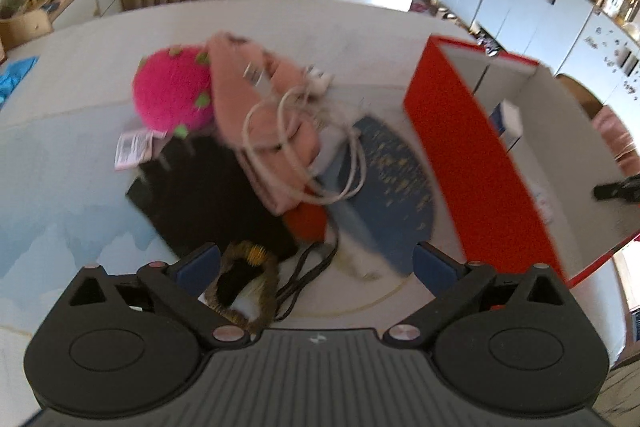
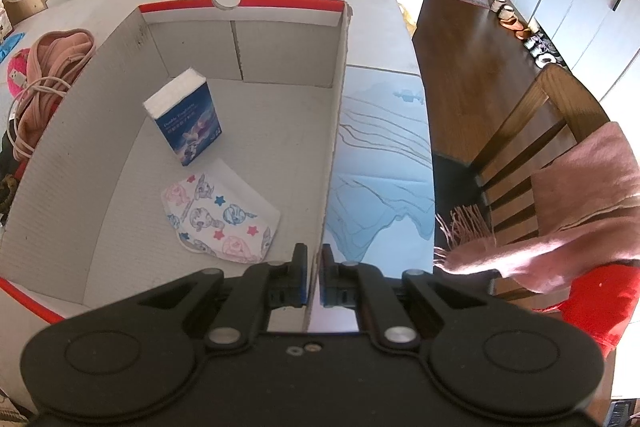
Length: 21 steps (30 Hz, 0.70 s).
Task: Organize objects
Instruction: 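Move the left tool back to the pile toward the brown bead bracelet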
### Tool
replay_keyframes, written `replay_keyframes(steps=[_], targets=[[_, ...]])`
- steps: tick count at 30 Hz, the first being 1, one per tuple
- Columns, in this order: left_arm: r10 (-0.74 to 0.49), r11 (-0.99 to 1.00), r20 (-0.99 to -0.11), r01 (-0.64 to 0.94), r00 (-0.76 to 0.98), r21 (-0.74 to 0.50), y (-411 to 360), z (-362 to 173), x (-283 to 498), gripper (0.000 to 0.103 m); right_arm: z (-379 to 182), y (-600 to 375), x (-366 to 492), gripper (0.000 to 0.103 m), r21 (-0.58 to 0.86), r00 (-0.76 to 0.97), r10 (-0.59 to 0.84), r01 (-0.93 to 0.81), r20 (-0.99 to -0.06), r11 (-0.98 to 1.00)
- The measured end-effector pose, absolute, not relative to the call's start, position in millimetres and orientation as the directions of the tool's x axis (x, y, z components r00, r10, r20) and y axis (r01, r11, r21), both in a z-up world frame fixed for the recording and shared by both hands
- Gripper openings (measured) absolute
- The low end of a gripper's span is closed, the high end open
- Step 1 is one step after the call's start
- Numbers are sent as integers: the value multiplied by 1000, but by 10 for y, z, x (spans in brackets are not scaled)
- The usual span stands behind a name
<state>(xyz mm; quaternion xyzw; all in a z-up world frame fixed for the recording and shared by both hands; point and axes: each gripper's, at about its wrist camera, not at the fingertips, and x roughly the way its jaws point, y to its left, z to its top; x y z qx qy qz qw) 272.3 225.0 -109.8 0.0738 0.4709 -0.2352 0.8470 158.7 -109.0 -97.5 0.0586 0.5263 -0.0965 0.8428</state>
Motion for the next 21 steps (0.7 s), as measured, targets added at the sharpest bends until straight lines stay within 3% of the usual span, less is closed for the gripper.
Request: replay_keyframes(steps=[12,21], targets=[[-163,957,-869,288,468,-24,2674,-1523,2944,103,-970,-1090,1617,4,-13,420,-109,224,-901,975],[-92,970,-868,242,488,33,2806,-1676,3029,102,-979,-1096,1622,4,-10,417,-107,227,-903,974]])
